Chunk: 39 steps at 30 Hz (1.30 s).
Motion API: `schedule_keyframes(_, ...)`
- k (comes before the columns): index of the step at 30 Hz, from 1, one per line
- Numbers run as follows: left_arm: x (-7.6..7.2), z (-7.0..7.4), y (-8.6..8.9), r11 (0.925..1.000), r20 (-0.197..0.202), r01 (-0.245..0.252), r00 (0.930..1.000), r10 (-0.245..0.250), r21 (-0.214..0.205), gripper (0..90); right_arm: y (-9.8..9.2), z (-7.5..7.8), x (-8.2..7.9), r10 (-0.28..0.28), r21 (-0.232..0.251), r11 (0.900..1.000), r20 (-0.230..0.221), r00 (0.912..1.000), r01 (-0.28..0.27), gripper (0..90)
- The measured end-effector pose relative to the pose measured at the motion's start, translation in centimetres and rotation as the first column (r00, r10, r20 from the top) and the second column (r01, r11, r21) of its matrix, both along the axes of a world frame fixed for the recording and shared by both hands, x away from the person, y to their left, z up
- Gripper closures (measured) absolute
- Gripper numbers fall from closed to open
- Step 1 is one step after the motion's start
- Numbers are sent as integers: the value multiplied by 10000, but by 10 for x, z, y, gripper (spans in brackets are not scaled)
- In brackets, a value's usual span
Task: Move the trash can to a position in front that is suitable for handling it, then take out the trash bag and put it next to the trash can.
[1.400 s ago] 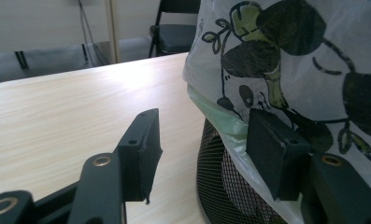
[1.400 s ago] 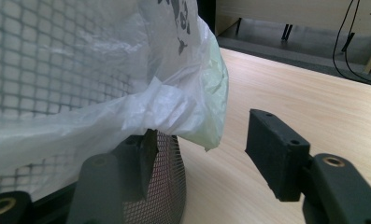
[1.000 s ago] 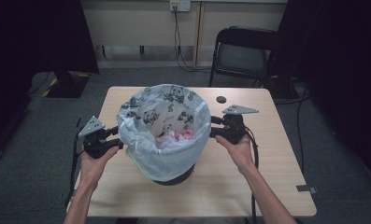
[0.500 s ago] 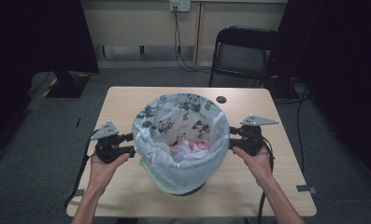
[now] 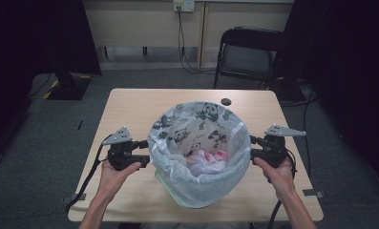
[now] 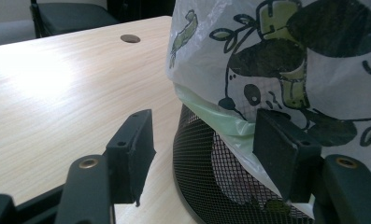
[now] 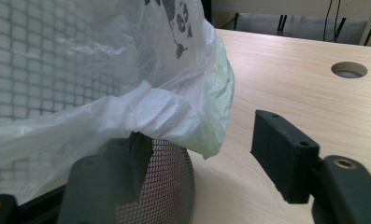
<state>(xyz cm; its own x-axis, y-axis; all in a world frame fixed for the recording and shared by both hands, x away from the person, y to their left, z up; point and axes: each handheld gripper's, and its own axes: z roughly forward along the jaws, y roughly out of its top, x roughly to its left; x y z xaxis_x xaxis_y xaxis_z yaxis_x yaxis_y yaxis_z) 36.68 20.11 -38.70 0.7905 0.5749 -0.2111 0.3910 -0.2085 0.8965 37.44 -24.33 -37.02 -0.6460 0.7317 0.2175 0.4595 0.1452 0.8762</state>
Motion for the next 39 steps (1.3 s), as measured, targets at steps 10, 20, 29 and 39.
schedule_keyframes(10, 3, -2, 0, 9983, -32, -312, 9995, 314, 501, 320, -3, -3, 5, -114, -81, 9999, 146, 9998, 115, 352)
schedule_keyframes(20, 2, 2, 16, 9959, 15, -810, 9967, 810, 395, 338, -40, -12, 15, -1177, 327, 9926, 221, 9928, 1170, 446)
schedule_keyframes(29, -12, 34, 47, 9908, 724, -1291, 9886, 1318, -408, 325, -45, 21, 8, -1235, 598, 9912, 1022, 9871, 1179, 399)
schedule_keyframes(39, -35, 65, 42, 9918, 1127, -1061, 9871, 1137, -714, 338, -42, 48, 0, -765, 1900, 9805, 1358, 9878, 499, 355)
